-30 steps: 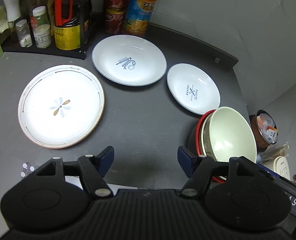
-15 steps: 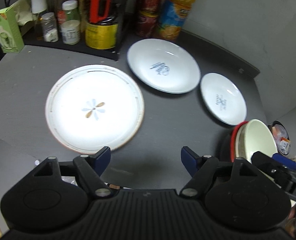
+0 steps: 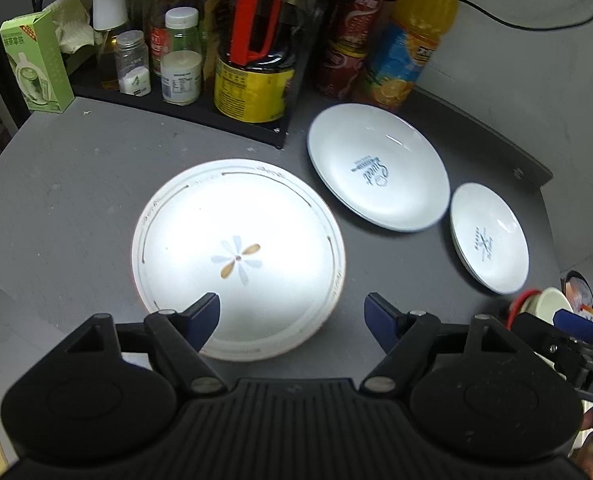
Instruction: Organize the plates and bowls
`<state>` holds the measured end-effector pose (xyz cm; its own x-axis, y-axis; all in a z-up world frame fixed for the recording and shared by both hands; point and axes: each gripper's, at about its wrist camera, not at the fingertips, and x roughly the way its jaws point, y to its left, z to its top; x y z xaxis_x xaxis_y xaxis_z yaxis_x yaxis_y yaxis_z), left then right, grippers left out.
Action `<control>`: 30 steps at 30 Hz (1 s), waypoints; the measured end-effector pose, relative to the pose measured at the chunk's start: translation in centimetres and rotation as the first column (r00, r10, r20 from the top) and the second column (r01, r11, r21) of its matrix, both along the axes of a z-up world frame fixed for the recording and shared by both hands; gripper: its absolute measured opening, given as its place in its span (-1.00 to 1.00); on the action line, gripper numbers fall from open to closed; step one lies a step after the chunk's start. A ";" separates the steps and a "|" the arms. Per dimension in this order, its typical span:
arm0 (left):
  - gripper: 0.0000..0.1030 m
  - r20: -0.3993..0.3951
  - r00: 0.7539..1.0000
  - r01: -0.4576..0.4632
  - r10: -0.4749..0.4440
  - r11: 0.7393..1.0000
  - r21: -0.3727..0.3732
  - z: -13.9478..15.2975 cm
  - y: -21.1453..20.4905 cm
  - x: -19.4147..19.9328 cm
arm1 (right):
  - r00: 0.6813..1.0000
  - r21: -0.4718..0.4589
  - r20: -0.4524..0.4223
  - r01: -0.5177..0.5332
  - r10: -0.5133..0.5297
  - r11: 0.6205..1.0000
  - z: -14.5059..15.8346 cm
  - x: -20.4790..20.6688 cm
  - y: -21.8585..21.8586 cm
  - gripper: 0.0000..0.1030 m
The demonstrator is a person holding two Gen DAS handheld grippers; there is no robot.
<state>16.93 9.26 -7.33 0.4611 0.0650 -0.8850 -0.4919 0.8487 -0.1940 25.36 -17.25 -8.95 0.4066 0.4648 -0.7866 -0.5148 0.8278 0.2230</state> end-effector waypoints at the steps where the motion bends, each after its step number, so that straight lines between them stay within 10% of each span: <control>1: 0.51 -0.002 1.000 -0.006 0.006 1.000 -0.002 -0.1 0.3 0.3 | 1.000 -0.003 -0.002 0.001 -0.001 1.000 -0.1 0.3 0.2 0.99; 10: 0.51 0.005 1.000 -0.024 0.024 0.999 -0.029 -1.0 3.1 3.9 | 0.999 0.007 -0.022 0.045 -0.044 0.999 -1.0 4.1 1.8 0.97; 17: 0.44 0.050 0.998 -0.040 0.044 0.996 -0.075 -2.1 5.6 7.2 | 0.986 0.034 -0.107 0.135 -0.131 0.990 -2.5 9.0 2.8 0.29; 30: -0.20 0.075 0.994 -0.058 0.079 0.967 -0.249 -6.8 9.0 12.5 | 0.965 0.010 -0.188 0.186 -0.181 0.982 -5.6 16.6 5.1 -0.23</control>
<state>29.41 18.24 -14.15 0.5359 -0.1160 -0.8363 -0.5204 0.7346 -0.4354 41.93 -12.15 -14.56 0.3348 0.4182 -0.8444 -0.3020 0.8965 0.3242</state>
